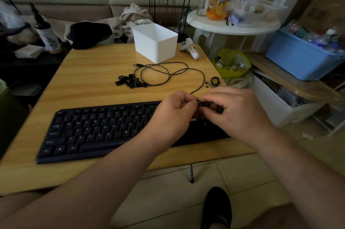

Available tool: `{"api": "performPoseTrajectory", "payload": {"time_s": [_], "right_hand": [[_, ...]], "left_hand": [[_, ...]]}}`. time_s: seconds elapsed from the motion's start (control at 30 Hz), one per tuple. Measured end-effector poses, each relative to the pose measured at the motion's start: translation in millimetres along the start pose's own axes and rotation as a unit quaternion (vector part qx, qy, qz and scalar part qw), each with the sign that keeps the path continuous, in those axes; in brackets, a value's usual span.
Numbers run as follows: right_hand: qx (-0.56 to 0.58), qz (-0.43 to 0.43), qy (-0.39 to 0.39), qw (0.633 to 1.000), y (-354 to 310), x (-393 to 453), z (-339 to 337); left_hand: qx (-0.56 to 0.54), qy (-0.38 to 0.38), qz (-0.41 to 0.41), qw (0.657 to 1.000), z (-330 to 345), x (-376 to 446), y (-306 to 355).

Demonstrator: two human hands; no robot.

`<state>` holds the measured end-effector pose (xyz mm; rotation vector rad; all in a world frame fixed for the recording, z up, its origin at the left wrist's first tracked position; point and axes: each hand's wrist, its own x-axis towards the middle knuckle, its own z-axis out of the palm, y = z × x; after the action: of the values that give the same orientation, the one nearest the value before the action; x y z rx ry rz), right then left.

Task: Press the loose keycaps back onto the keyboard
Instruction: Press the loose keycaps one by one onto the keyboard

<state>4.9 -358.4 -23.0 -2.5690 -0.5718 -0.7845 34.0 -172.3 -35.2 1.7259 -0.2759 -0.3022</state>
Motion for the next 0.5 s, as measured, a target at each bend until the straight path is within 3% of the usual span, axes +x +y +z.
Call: {"api": "performPoseTrajectory", "payload": {"time_s": [0.17, 0.27, 0.37, 0.43, 0.5], "right_hand": [[0.006, 0.016, -0.06, 0.998, 15.0, -1.3, -12.9], [0.036, 0.113, -0.128, 0.985, 35.3, -4.8, -28.3], [0.046, 0.185, -0.171, 0.967, 58.6, -10.3, -38.4], [0.035, 0.204, -0.187, 0.96, 68.6, -12.2, -38.4], [0.025, 0.209, -0.202, 0.956, 70.6, -11.9, -33.8]], "left_hand": [[0.029, -0.05, 0.013, 0.998, -5.7, 3.8, -2.9], [0.167, -0.07, 0.073, 0.981, -5.1, 2.7, -8.3], [0.393, -0.028, 0.186, 0.9, -1.2, 3.1, -20.8], [0.471, -0.019, 0.216, 0.855, 2.0, 2.4, -28.2], [0.499, -0.016, 0.237, 0.833, 4.9, 2.5, -32.7]]}}
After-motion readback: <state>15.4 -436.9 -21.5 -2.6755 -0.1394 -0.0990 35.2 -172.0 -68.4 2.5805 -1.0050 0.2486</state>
